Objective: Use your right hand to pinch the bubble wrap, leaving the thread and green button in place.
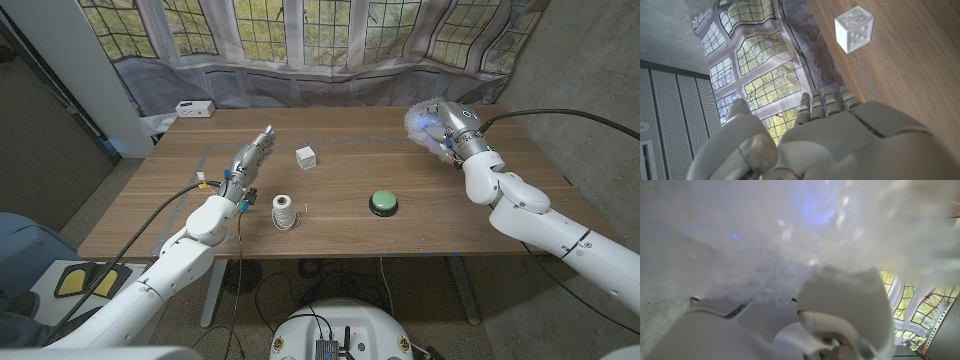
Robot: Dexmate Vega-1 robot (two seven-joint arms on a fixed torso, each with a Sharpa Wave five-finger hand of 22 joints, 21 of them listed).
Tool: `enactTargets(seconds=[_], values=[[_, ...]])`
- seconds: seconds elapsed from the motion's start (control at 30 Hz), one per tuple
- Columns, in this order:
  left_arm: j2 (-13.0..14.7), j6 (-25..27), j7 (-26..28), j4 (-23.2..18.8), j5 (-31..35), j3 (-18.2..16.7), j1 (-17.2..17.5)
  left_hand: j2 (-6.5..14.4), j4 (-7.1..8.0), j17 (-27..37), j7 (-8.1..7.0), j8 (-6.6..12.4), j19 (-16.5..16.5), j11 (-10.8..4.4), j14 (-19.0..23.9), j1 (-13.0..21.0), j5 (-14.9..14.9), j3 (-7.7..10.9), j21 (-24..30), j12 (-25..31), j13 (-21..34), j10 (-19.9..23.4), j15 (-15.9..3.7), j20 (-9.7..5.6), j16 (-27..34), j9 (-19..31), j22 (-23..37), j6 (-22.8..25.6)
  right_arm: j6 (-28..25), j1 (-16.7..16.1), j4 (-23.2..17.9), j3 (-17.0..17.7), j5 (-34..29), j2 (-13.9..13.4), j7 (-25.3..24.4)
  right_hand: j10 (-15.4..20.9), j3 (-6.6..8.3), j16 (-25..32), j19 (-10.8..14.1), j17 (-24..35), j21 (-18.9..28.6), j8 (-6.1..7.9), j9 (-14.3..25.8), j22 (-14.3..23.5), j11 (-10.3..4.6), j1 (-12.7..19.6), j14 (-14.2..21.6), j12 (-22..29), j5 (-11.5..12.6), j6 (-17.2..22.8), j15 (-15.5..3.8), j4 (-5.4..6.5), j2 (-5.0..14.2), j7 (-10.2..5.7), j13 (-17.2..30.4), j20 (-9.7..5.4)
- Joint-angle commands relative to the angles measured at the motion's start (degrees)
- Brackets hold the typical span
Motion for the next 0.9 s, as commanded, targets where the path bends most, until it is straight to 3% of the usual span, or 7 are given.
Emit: enactTargets(seconds=[0.03,0.27,0.37,0.63,0.9], values=[[0.1,0.6,0.0,-0.2,-0.1,0.2,0.1,0.5,-0.13,0.2,0.03,0.23,0.0,-0.11,0.1,-0.1,-0.1,0.32,0.5,-0.1,0.2,0.2,0.18,0.21,0.0,0.2,0.1,1.1,2.0,-1.6,-1.2,1.7,0.4,1.0,-1.5,2.8,-0.45,0.2,1.9,1.0,2.0,0.74,0.0,0.3,0.14,2.6,6.5,1.5,-0.3,2.8,-7.48,-0.02,1.19,0.37,5.6,-0.13],[0.1,0.9,0.1,-0.2,-0.2,0.2,0.0,0.5,-0.13,0.2,-0.17,0.25,0.0,-0.05,0.2,-0.1,-0.1,0.33,0.5,-0.1,0.2,0.3,0.17,0.24,0.0,0.2,0.1,1.3,0.6,-1.7,-1.8,1.4,-1.7,1.2,-1.7,3.2,-0.55,-0.4,2.4,1.3,3.0,0.43,-0.5,0.3,0.19,2.9,7.3,1.2,-0.3,3.1,-7.44,-0.04,0.87,0.32,4.7,-0.23],[0.0,1.1,0.1,-0.1,-0.2,0.3,-0.1,0.5,-0.13,0.2,-0.11,0.3,0.0,-0.19,0.2,-0.1,-0.1,0.34,0.5,-0.1,0.2,0.3,0.17,0.23,0.0,0.2,0.1,1.5,0.5,-1.8,-1.9,1.3,-2.4,0.9,-1.7,2.0,-0.62,-2.2,0.7,1.4,3.1,-0.32,-0.9,0.0,0.13,2.5,5.6,0.6,-0.2,2.2,-6.89,0.36,0.93,-0.6,4.3,-0.15],[0.0,1.2,0.0,-0.1,-0.2,0.5,-0.4,0.5,-0.13,0.3,-0.11,0.3,0.0,-0.06,0.2,-0.1,-0.1,0.36,0.5,-0.1,0.3,0.4,0.21,0.22,0.0,0.2,0.1,1.7,0.5,-2.3,-2.1,1.6,-3.3,0.8,-1.8,-3.3,-1.19,-7.8,-5.1,0.2,2.6,-3.09,-1.6,-1.4,1.27,-0.4,-0.1,-2.7,0.4,-2.1,-4.42,1.62,0.96,-0.62,2.5,0.28],[0.2,1.5,0.2,-0.4,-0.1,0.4,-0.4,0.6,-0.14,0.3,-0.08,0.29,0.0,-0.21,0.3,-0.1,-0.1,0.38,0.5,-0.1,0.3,0.5,0.27,0.26,0.1,0.2,0.1,1.8,0.3,-2.7,-2.6,2.1,-3.5,0.5,-1.1,-8.2,-2.61,-12.0,-8.2,-2.0,2.4,-5.92,-2.8,-3.2,2.33,-4.7,-3.7,-6.6,0.6,-6.0,-3.52,2.7,-0.16,0.38,0.5,1.13]])
